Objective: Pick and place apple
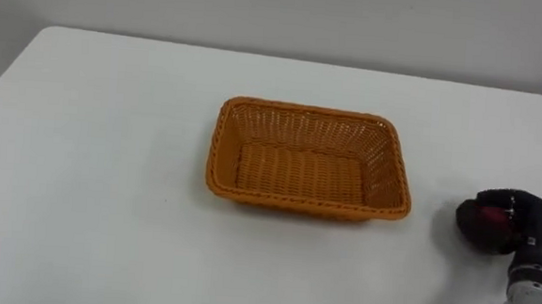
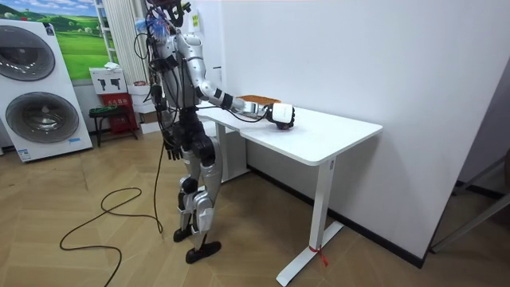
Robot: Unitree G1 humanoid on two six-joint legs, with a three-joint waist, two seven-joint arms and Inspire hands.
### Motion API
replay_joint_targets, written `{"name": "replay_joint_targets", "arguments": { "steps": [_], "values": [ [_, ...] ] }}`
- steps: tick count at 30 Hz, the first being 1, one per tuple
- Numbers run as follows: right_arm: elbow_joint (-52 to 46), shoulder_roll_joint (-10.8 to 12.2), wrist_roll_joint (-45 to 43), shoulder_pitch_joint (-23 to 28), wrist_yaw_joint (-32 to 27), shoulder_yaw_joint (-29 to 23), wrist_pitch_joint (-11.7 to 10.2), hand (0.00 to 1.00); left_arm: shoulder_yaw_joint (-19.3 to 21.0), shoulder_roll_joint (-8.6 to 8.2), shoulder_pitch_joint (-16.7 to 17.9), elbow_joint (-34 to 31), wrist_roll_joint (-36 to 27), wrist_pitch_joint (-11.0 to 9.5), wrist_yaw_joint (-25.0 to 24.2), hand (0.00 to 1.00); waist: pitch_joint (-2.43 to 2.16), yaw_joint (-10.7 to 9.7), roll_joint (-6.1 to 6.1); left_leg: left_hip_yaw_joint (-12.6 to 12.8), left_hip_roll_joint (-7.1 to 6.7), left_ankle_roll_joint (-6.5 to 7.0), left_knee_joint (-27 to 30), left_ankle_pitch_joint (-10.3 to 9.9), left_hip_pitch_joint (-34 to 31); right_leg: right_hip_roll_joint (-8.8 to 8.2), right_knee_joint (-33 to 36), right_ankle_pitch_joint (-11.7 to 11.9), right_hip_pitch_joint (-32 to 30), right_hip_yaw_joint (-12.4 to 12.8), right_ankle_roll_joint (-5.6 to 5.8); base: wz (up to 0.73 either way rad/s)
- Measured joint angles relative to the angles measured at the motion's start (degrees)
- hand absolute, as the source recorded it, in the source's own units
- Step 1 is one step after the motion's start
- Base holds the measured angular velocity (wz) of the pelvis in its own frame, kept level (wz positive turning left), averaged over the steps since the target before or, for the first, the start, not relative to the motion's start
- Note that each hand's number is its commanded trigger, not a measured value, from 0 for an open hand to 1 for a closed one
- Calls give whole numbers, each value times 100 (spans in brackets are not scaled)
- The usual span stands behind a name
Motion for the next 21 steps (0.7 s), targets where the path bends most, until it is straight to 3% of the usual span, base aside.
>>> {"name": "replay_joint_targets", "arguments": {
  "steps": [5,14,21],
  "values": [
    [-11,-3,0,-1,-9,0,0,100,4,0,-1,0,0,-1,-1,0,-19,1,51,4,-1,0,-3,0,4,1,46,0,0,4,0,0],
    [-95,-2,-119,-1,-75,0,0,100,2,-1,-8,1,-2,-3,12,0,-9,15,74,34,1,4,-9,3,22,-3,72,-1,-4,7,1,-1],
    [-947,-3,-137,-3,-442,-15,-5,100,35,-10,-4,-7,7,-12,65,0,-11,4,125,73,3,4,-24,3,21,0,74,-1,-29,17,1,-2]
  ]
}}
